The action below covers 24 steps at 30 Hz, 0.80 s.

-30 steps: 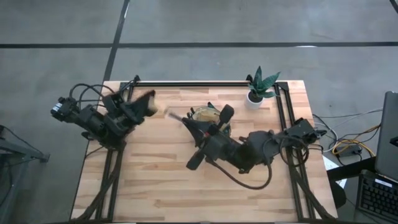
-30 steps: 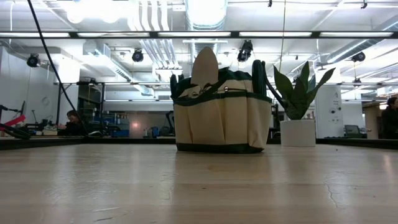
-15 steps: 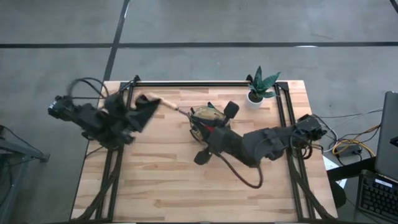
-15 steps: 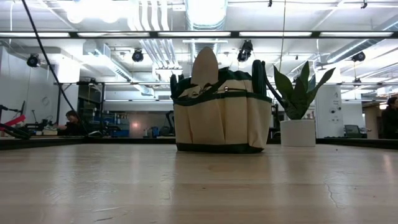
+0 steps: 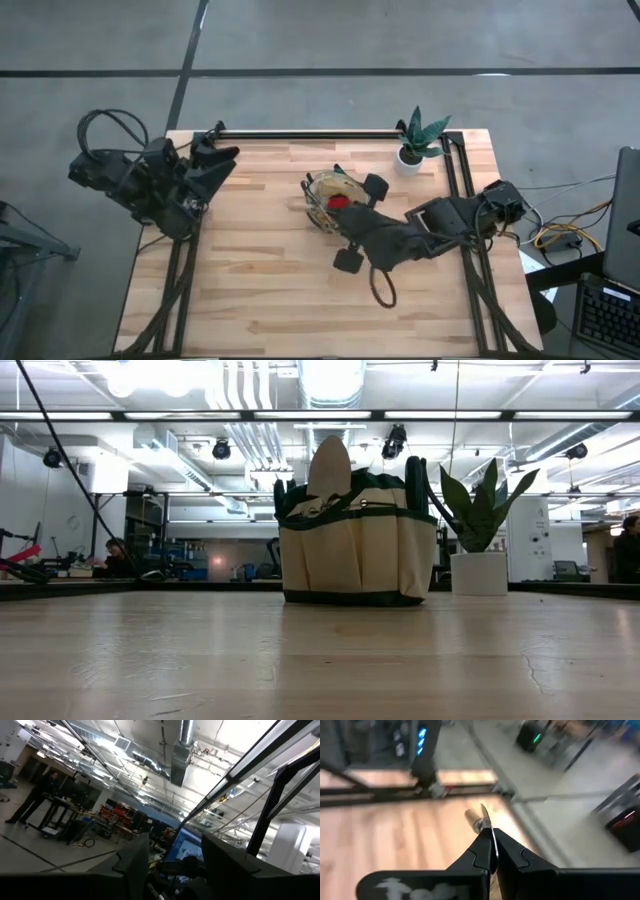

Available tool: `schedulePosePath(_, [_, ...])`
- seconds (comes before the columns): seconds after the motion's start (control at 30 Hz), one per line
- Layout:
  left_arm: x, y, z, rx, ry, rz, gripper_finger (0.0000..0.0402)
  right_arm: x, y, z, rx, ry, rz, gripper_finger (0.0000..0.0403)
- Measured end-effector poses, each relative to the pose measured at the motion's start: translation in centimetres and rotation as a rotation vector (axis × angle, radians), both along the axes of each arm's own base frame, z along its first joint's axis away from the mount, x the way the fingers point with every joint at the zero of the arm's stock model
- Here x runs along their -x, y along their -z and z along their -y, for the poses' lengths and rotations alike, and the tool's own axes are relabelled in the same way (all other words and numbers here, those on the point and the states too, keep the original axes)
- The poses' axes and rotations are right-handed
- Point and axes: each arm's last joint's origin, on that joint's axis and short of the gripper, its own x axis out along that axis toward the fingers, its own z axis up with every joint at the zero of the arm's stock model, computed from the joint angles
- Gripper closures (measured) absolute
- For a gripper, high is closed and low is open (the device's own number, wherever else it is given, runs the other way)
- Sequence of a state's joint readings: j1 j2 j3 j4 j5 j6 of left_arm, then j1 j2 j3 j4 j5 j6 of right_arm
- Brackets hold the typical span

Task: Pick & Place Garden tools in Gardening bag
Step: Put the trowel into the front bag pocket with the other trowel

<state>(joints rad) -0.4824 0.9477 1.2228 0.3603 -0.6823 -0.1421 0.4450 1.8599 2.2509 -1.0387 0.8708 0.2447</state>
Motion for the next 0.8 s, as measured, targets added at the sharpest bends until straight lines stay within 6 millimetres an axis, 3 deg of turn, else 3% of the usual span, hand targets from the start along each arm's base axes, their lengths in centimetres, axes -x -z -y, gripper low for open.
schedulePosePath(0.37, [1.0, 0.3, -0.5, -0.061, -0.013, -0.076, 0.0216, -1.7, 2.8, 3.0, -0.223, 0.022, -0.173, 0.0395])
schedulePosePath(0.8, [2.2, 0.5, -1.2, -0.051, 0.000, -0.113, 0.0216, -4.3, 6.9, 4.8, -0.088, -0.010, -0.445, 0.0395])
